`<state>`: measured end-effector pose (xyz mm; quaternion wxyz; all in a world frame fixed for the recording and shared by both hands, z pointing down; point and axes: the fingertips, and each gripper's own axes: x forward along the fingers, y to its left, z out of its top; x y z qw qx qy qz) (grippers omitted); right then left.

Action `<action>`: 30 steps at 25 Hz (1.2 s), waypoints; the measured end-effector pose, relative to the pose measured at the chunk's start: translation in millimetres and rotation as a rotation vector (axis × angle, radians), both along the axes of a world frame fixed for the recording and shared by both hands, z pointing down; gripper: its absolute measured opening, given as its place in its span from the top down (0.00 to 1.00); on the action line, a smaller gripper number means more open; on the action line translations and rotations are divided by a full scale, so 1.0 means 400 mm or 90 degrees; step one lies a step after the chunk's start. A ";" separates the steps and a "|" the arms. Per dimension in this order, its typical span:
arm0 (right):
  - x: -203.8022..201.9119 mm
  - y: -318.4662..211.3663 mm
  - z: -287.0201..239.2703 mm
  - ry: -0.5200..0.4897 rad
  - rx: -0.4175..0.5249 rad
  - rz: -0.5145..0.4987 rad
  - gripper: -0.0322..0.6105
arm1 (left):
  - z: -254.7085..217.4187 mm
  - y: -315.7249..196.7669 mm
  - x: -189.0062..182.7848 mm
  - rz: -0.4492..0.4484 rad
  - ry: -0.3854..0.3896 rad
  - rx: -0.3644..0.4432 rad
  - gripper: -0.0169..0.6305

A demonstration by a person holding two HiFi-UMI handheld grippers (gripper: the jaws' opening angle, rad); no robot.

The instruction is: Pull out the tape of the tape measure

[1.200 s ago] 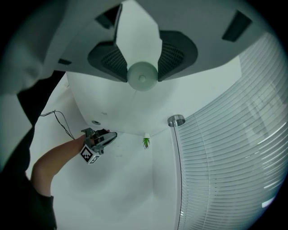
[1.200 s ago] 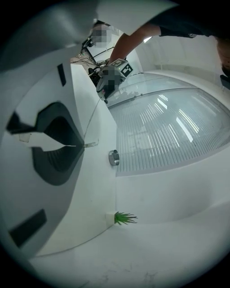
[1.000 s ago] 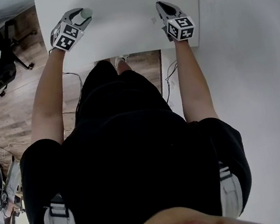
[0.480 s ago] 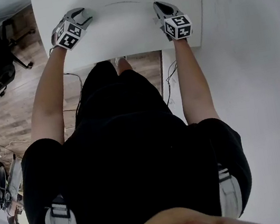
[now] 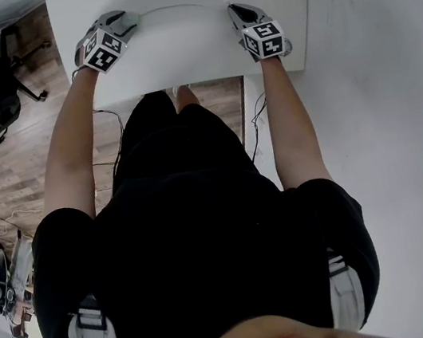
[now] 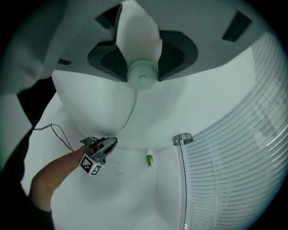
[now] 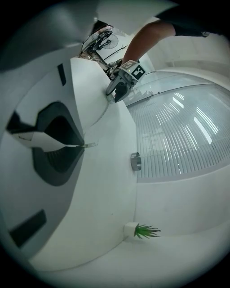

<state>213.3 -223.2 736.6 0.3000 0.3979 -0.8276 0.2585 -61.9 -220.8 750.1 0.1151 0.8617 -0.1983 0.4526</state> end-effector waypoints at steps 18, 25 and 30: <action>-0.001 0.024 0.010 0.027 -0.034 -0.008 0.80 | -0.001 0.016 -0.043 -0.009 -0.002 -0.007 0.54; -0.012 0.038 -0.030 -0.010 -0.019 0.011 0.80 | -0.068 0.025 -0.098 -0.122 0.065 -0.016 0.52; -0.065 0.069 -0.090 -0.035 0.015 -0.033 0.78 | -0.157 0.044 -0.093 -0.183 0.123 0.011 0.52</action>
